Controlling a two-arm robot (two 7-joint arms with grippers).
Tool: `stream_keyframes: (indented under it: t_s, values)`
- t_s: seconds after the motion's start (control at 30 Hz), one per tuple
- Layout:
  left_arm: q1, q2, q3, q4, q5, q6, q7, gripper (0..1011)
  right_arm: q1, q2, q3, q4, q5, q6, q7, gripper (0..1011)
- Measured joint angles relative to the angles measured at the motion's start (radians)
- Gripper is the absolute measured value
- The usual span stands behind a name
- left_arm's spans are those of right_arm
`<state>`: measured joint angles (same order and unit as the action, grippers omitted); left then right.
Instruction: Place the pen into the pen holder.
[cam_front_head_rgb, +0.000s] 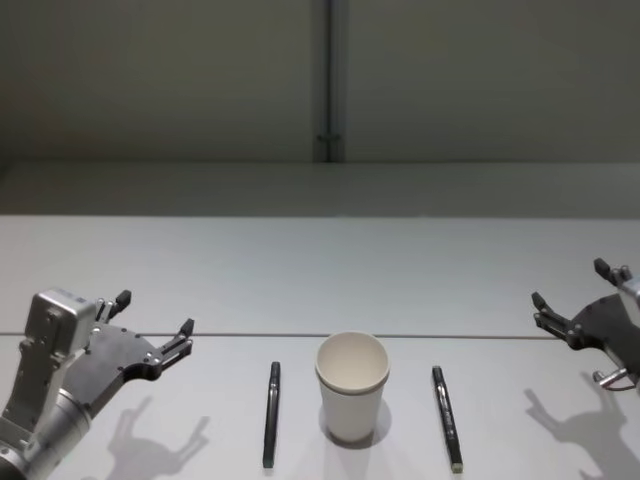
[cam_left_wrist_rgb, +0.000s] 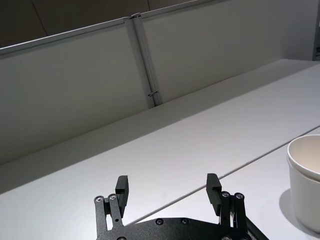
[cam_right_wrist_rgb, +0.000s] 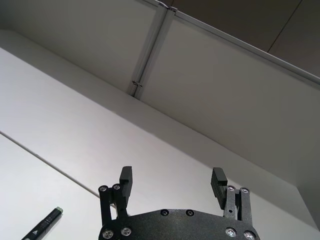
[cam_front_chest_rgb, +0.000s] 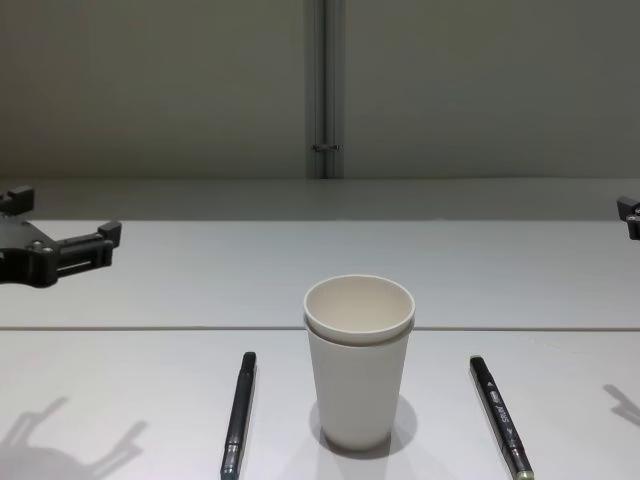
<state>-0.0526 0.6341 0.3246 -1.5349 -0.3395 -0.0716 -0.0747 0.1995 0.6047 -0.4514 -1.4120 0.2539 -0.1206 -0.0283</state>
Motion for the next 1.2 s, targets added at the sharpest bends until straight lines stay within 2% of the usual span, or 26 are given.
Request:
stream_keyframes:
  t_s: [0.3, 0.9, 1.2]
  values:
    - [-0.002, 0.004, -0.001, -0.014, -0.024, 0.05, -0.083, 1001, 0.0, 0.0, 0.0, 0.0, 0.0, 0.0, 0.0, 1001]
    - [-0.079, -0.072, 0.025, 0.058, -0.079, 0.152, -0.256, 1002, 0.0, 0.0, 0.0, 0.0, 0.0, 0.0, 0.0, 1001]
    - [-0.094, -0.097, 0.027, 0.083, -0.079, 0.212, -0.281, 1001, 0.0, 0.0, 0.0, 0.0, 0.0, 0.0, 0.0, 1001]
